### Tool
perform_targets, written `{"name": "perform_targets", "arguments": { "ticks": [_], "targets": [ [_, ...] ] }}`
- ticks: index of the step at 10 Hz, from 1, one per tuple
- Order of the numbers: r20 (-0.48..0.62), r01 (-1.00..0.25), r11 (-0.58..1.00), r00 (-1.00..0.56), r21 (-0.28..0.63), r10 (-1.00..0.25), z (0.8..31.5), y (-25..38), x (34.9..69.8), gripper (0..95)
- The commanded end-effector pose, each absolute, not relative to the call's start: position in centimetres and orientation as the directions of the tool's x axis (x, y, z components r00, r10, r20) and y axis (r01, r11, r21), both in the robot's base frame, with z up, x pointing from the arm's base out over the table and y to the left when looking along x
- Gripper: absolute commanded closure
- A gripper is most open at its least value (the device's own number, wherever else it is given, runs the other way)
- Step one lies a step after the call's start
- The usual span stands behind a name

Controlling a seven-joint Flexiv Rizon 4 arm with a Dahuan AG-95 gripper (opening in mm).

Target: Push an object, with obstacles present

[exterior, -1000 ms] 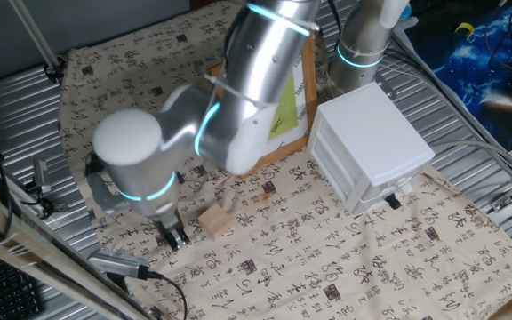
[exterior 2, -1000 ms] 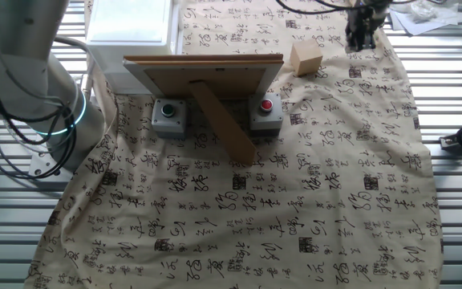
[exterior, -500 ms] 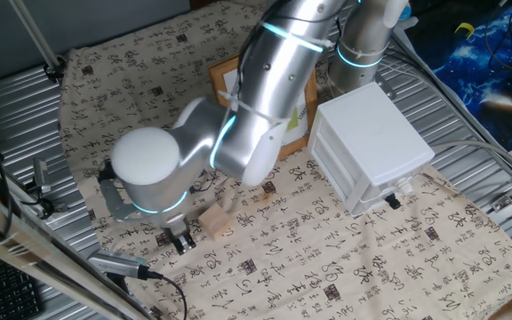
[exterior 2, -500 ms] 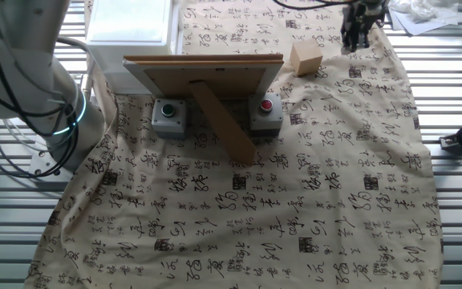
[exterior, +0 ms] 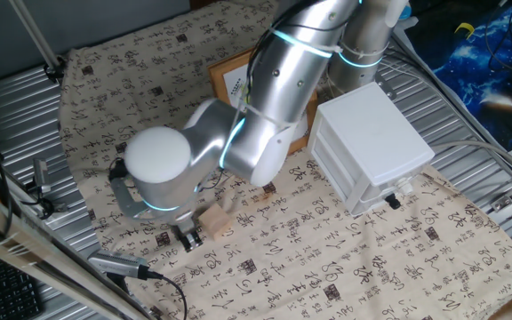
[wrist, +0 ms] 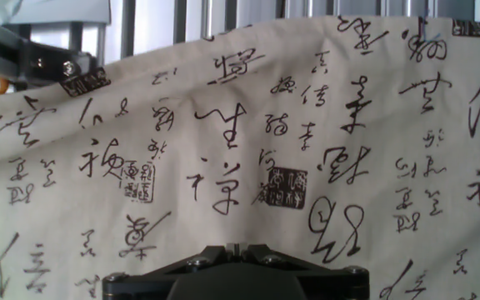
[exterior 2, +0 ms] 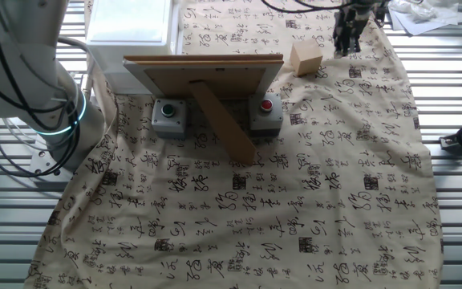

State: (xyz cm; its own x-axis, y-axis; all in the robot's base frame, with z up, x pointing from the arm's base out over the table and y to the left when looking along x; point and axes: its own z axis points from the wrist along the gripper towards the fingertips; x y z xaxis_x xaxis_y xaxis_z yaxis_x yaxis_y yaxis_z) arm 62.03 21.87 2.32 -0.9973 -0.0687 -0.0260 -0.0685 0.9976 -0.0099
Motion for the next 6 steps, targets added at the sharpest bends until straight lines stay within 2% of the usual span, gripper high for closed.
{"name": "perform_targets", "arguments": {
  "ticks": [1,6],
  "targets": [
    [-0.03,-0.075,0.997,-0.997,-0.007,-0.076,2.2,21.2,60.3,95.0],
    [-0.035,-0.07,0.998,-0.997,0.006,-0.07,2.1,20.4,56.5,95.0]
  ]
}}
